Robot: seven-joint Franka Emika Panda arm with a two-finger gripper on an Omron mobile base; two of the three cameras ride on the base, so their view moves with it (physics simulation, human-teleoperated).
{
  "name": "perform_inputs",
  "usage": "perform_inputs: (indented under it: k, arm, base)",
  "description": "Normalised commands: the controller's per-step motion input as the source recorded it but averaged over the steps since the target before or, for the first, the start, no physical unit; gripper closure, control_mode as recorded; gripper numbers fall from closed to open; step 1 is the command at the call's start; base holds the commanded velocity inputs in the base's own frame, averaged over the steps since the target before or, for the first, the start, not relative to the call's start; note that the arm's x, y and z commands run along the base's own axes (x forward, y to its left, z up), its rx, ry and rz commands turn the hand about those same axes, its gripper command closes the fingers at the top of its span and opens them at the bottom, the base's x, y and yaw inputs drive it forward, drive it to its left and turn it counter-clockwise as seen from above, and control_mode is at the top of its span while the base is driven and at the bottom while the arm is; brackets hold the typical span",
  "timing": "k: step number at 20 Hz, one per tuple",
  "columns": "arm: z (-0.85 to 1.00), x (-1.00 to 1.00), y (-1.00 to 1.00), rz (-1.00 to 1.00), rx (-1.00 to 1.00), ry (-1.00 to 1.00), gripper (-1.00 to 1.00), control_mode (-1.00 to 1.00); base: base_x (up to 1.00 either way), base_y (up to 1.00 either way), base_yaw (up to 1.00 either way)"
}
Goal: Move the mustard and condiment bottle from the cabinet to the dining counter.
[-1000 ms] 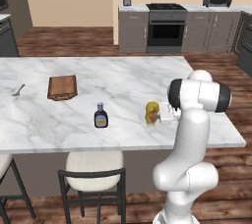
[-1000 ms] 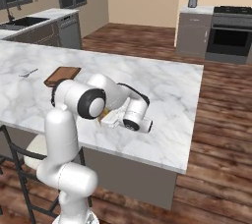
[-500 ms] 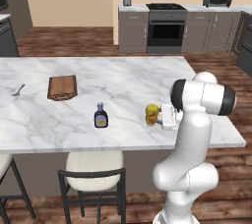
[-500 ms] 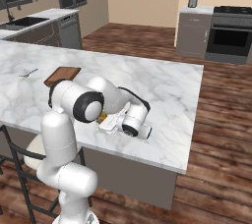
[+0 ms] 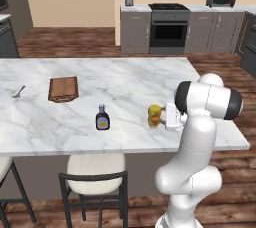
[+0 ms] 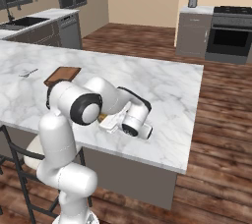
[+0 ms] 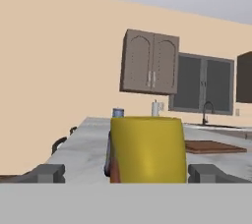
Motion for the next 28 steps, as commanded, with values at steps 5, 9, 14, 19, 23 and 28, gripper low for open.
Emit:
perform_inputs:
  k: [5,9,14,19,23,28]
  arm:
    - [0.25,0.01,-0.27,-0.03,0.00,-0.08,-1.00,-1.00]
    - [0.29,0.00,-0.39,-0.04,0.00,-0.10,-1.00,-1.00]
    - [0.39,-0.34,-0.36,-0.04,0.00,-0.16,-1.00,-1.00]
    - [0.42,-0.76,-0.06,-0.06,0.00,-0.13,-1.00,-1.00]
    - [0.47,-0.97,0.06,-0.09,0.00,-0.08,-1.00,-1.00]
    - [0.61,-0.97,0.31,-0.11,-0.04,-0.06,-1.00,-1.00]
  base:
    - [0.00,0.00,0.00]
    - [0.00,0.00,0.00]
    - [0.00,0.00,0.00]
    - [0.00,0.00,0.00]
    - [0.00,0.00,0.00]
    - [0.00,0.00,0.00]
